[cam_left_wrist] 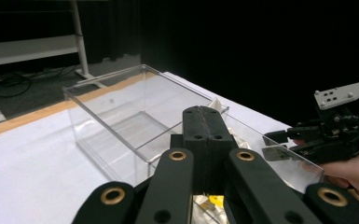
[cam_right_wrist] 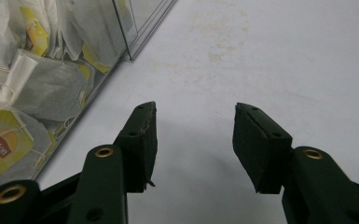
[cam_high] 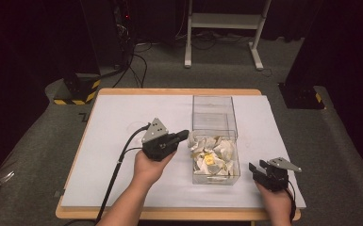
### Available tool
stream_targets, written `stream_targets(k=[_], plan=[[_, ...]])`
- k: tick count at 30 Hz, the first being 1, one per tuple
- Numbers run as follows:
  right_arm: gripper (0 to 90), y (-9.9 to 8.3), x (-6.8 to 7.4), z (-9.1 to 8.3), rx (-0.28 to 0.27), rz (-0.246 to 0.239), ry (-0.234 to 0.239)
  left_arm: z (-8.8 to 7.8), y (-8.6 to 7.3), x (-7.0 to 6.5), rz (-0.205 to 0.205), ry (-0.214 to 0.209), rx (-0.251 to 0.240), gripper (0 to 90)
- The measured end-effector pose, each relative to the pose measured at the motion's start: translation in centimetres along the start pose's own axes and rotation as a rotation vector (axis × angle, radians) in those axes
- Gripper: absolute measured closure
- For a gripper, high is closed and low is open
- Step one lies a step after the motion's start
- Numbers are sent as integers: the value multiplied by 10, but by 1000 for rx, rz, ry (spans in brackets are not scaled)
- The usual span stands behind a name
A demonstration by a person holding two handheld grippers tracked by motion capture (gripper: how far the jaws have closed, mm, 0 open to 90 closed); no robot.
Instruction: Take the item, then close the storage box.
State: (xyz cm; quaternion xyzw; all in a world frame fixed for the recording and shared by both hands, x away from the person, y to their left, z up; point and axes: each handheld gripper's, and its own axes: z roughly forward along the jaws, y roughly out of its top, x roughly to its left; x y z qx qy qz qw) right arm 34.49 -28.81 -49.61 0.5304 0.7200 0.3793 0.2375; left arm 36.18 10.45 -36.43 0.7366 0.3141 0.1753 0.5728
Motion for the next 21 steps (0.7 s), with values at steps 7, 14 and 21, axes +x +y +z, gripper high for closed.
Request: stream_targets(k=[7,14,21], plan=[[501,0,0,0,0,1,1,-11,3,7,3,29,-9,900],[500,0,0,0,-2,-2,3,-15,4,13,5,48,-4,900],[499,0,0,0,1,0,2,-19,3,20,-3,65,-3,900]])
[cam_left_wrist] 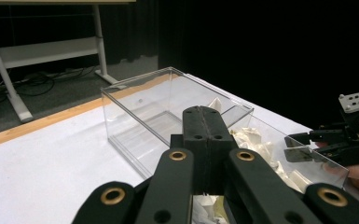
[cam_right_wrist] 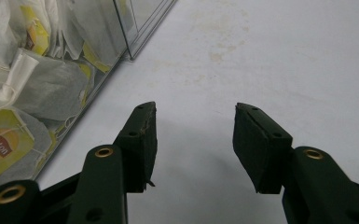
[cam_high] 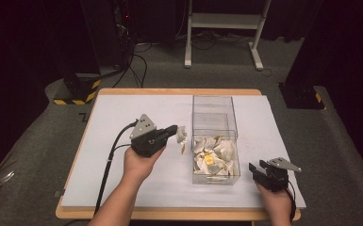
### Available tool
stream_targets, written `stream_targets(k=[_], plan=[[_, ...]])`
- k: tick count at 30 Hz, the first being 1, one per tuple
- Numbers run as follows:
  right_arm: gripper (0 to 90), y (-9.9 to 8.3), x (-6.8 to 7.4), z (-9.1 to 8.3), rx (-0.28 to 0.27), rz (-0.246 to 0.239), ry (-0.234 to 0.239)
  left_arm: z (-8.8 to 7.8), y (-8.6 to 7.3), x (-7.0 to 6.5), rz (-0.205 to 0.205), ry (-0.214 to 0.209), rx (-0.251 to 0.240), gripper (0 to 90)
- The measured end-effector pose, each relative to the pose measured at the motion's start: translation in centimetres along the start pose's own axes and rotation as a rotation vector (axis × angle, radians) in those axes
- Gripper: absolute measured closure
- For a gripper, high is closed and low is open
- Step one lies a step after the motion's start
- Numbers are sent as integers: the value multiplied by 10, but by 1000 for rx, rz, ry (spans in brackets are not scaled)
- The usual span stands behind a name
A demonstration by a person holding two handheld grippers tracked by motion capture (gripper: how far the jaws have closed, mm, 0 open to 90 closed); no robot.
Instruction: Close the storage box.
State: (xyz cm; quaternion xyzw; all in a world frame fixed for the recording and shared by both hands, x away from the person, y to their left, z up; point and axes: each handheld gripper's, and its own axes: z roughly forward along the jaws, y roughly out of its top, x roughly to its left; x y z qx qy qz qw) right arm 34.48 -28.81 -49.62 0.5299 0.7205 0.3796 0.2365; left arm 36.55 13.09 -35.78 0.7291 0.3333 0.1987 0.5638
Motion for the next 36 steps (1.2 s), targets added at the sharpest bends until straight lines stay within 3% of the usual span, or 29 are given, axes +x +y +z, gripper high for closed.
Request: stream_targets(k=[8,12,23,36], plan=[[497,-1,-1,0,4,9,-10,-6,-2,13,0,18,13,900],[497,-1,2,1,9,-15,-18,-11,-6,22,-17,29,19,900],[486,-1,5,1,17,-41,-15,-25,-11,38,-29,76,0,900],[483,-1,4,2,16,-42,-3,-40,-5,57,-49,133,-18,900]])
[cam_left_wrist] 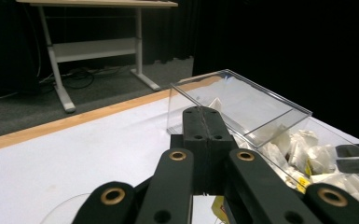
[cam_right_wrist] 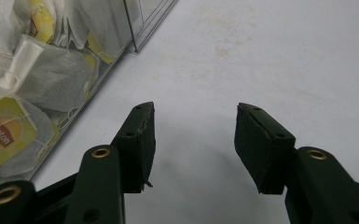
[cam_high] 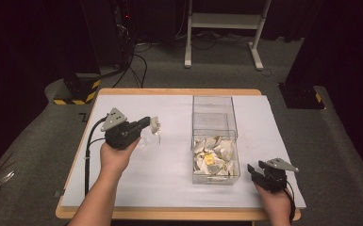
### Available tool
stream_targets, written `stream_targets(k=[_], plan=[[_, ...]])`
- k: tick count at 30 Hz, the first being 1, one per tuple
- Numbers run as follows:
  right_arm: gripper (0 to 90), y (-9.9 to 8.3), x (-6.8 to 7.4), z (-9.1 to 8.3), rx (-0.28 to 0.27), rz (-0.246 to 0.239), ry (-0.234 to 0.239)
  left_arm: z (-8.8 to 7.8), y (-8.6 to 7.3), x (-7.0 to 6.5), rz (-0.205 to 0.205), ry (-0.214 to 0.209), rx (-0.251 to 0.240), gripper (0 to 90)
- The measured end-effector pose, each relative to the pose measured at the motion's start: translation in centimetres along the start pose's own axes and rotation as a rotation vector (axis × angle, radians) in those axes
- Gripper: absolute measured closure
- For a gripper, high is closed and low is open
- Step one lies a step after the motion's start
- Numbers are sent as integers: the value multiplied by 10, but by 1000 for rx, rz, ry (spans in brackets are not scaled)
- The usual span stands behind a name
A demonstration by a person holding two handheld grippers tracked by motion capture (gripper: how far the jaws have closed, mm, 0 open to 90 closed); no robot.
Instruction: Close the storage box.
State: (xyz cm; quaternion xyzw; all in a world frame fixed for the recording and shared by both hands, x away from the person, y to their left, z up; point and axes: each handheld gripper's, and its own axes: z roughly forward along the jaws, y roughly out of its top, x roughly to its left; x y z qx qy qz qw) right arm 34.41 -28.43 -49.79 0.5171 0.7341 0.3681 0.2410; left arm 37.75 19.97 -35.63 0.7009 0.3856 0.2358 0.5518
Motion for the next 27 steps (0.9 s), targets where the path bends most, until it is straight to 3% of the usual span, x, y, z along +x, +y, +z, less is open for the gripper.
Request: stream_targets(k=[13,27], plan=[[483,0,1,0,2,-4,-3,-11,5,22,-12,53,-13,900],[483,0,1,0,2,0,-2,-10,4,41,-17,101,-2,900]])
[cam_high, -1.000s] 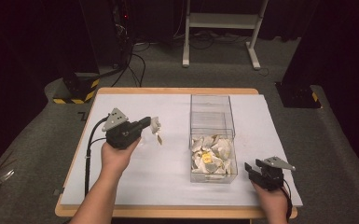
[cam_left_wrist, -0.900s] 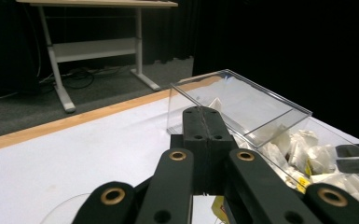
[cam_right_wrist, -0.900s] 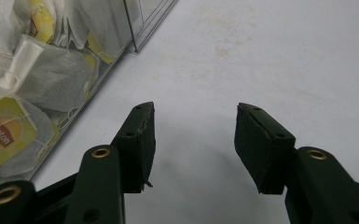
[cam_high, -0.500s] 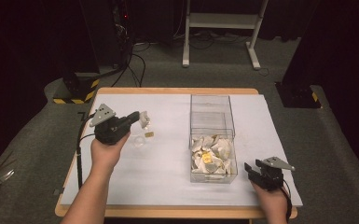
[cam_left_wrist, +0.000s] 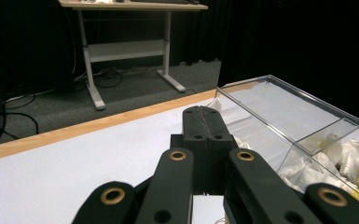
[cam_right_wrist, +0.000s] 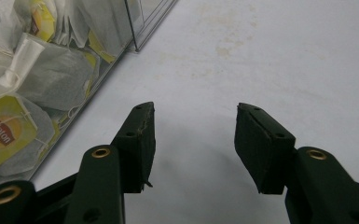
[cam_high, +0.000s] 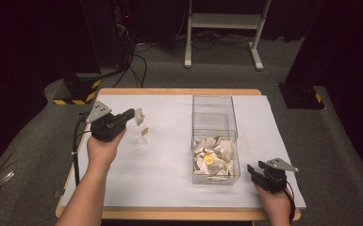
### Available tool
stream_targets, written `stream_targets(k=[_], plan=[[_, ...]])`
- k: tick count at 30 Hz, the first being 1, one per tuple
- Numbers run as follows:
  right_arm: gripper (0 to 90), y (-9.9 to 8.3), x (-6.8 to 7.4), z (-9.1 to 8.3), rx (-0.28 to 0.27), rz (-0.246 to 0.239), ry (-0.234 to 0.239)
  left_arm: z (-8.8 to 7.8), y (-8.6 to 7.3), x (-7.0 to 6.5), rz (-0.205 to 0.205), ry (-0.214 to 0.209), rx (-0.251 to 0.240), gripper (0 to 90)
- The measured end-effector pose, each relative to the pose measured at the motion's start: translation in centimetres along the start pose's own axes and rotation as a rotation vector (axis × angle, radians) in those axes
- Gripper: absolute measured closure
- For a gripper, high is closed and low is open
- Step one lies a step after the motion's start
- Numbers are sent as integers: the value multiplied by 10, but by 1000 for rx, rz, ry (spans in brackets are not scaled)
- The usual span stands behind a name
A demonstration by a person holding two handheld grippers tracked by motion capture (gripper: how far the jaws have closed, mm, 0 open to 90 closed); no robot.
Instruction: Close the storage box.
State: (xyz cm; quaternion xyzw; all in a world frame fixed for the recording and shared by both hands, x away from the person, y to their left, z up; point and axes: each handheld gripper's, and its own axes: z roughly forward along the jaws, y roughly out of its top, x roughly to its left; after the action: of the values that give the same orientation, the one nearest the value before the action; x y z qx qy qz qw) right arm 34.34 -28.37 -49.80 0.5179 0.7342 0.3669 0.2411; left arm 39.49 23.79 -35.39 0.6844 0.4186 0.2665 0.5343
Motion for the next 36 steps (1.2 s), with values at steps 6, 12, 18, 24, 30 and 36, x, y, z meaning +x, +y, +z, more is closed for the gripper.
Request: stream_targets(k=[6,12,18,24,30,36], plan=[[483,0,0,0,0,-4,0,8,-2,9,4,29,18,900],[483,0,0,0,-1,-6,-1,13,-4,20,-9,47,29,900],[483,0,0,0,0,1,-3,18,-6,28,-20,71,35,900],[483,0,1,0,-1,1,-4,18,-4,34,-27,83,36,900],[483,0,0,0,-1,1,-4,16,2,35,-7,96,29,900],[483,0,1,0,0,0,-8,19,1,34,4,102,48,900]])
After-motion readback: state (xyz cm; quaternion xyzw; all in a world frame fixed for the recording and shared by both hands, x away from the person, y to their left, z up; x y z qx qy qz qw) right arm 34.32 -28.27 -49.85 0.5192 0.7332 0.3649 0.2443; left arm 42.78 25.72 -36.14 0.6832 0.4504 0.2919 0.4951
